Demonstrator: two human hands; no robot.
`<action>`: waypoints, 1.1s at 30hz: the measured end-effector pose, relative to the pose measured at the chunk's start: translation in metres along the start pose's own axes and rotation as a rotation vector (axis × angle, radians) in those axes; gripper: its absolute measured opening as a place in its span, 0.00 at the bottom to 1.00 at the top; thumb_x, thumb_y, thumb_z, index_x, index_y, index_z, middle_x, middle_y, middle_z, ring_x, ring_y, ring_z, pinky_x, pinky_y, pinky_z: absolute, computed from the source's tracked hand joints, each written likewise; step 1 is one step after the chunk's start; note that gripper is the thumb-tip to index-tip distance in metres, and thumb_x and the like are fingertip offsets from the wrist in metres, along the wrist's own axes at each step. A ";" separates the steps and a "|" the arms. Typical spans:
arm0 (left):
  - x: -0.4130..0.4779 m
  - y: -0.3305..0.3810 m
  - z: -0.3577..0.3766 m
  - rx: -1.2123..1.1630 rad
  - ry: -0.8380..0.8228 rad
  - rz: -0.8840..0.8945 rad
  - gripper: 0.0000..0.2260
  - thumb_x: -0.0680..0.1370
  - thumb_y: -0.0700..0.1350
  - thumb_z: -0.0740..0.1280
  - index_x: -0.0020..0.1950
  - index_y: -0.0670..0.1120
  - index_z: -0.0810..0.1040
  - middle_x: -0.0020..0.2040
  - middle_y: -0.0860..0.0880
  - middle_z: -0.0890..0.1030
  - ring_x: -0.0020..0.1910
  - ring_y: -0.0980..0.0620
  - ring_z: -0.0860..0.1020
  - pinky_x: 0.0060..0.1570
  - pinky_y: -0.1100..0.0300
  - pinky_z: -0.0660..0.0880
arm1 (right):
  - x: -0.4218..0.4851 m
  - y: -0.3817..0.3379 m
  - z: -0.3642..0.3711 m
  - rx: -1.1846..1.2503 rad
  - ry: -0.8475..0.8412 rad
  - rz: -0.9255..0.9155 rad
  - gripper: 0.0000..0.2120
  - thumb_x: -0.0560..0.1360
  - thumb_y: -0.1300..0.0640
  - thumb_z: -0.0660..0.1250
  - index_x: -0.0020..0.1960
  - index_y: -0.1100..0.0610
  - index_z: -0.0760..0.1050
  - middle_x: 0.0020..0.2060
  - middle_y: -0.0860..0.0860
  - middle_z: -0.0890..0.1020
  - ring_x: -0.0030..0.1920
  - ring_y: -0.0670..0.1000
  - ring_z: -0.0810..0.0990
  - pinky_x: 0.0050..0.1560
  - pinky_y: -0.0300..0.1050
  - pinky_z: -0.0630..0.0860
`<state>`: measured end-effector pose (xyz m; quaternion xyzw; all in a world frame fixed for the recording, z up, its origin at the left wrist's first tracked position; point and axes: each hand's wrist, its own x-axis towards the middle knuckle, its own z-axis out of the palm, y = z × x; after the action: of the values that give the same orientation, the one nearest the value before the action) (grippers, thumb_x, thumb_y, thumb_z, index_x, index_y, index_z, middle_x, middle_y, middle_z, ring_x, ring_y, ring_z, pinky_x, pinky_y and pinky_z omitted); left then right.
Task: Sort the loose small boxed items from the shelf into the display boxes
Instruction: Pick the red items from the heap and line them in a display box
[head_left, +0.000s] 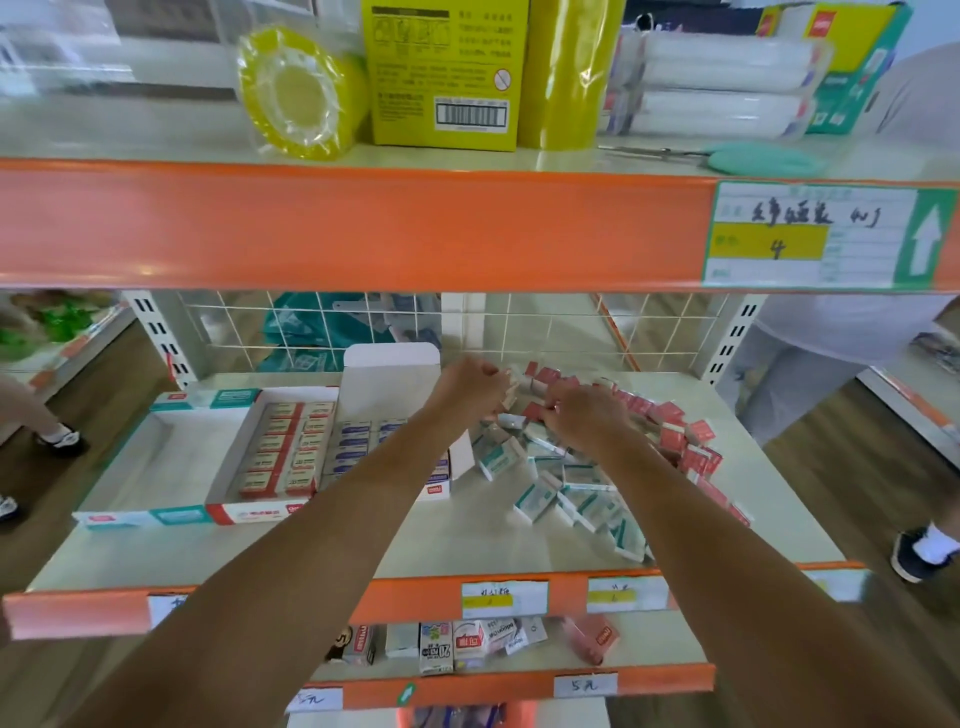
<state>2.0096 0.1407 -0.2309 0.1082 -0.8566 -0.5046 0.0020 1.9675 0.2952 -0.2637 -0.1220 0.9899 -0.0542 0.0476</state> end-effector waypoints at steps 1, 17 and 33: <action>-0.002 0.002 -0.003 -0.027 -0.012 -0.021 0.11 0.76 0.41 0.62 0.47 0.35 0.80 0.44 0.37 0.82 0.44 0.42 0.83 0.49 0.45 0.80 | 0.000 -0.002 -0.001 0.013 0.015 0.026 0.14 0.79 0.53 0.61 0.64 0.47 0.72 0.57 0.55 0.79 0.57 0.59 0.76 0.56 0.52 0.74; -0.033 -0.018 -0.059 -0.245 -0.025 -0.043 0.03 0.77 0.41 0.67 0.45 0.44 0.79 0.36 0.47 0.81 0.33 0.54 0.77 0.36 0.65 0.77 | -0.041 -0.049 -0.024 0.724 0.109 -0.100 0.10 0.82 0.60 0.57 0.60 0.54 0.72 0.44 0.54 0.81 0.35 0.44 0.80 0.32 0.39 0.75; -0.075 -0.069 -0.152 0.052 0.019 0.003 0.09 0.73 0.45 0.73 0.49 0.45 0.76 0.41 0.50 0.80 0.41 0.53 0.78 0.33 0.67 0.71 | -0.062 -0.144 -0.022 0.835 0.033 -0.243 0.11 0.73 0.62 0.70 0.53 0.50 0.79 0.47 0.45 0.81 0.48 0.49 0.82 0.52 0.51 0.81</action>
<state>2.1127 -0.0088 -0.2084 0.1117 -0.8694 -0.4813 0.0080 2.0586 0.1732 -0.2195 -0.2072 0.8622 -0.4569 0.0705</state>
